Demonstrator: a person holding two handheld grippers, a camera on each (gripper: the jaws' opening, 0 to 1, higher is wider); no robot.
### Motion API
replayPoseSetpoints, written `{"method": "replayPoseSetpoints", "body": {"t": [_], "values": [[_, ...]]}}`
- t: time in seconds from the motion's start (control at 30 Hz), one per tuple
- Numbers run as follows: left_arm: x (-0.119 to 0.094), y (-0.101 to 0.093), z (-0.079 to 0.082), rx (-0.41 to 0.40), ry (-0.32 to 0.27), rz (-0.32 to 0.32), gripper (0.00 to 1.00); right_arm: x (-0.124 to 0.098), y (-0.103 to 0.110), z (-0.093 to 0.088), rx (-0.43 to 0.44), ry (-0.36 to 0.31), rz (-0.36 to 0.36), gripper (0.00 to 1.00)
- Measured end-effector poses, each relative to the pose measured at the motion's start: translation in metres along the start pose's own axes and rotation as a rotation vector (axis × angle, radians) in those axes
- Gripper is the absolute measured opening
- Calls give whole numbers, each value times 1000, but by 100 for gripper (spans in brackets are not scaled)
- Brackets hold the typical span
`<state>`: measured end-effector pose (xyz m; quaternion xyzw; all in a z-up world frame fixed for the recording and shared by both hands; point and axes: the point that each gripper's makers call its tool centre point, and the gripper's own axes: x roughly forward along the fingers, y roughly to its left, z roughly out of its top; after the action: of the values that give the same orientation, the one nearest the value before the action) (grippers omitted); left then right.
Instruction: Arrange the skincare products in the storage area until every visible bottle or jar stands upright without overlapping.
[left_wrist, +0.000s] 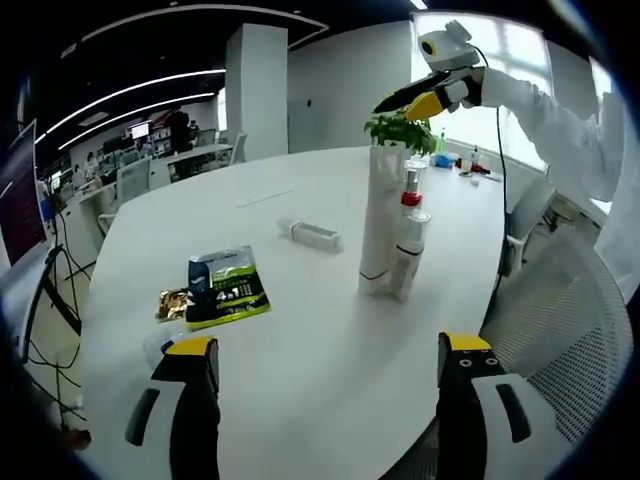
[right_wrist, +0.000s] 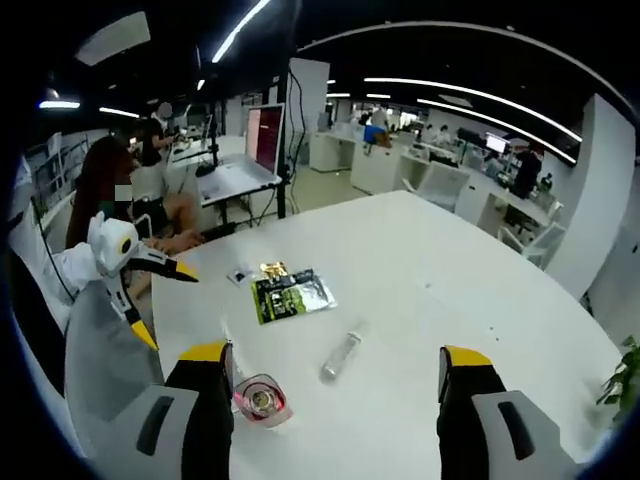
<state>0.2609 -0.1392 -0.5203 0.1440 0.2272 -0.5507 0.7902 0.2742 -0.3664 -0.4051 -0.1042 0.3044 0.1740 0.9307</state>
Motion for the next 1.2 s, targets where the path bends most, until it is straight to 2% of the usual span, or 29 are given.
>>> {"method": "replayPoseSetpoints", "body": {"t": [0.3, 0.5, 0.6, 0.73, 0.83, 0.93, 1.1, 1.2], "values": [[0, 2, -2, -6, 2, -5, 95, 40, -18, -4, 35, 34, 11, 93], [0, 3, -3, -16, 4, 2, 96, 70, -16, -19, 59, 82, 25, 97], [0, 3, -3, -28, 4, 2, 97, 88, -14, -26, 95, 89, 58, 97], [1, -1, 2, -58, -24, -17, 99, 109, -17, -39, 96, 124, 64, 100], [1, 3, -1, -56, -15, -13, 99, 128, -28, -51, 103, 158, 50, 100], [1, 4, -2, -63, -14, -14, 99, 142, -22, -61, 116, 188, 65, 100], [2, 5, -3, -73, -11, -14, 99, 159, -26, -75, 74, 255, 66, 99], [4, 4, -4, -78, -10, -13, 99, 169, -26, -81, 50, 279, 64, 94]]}}
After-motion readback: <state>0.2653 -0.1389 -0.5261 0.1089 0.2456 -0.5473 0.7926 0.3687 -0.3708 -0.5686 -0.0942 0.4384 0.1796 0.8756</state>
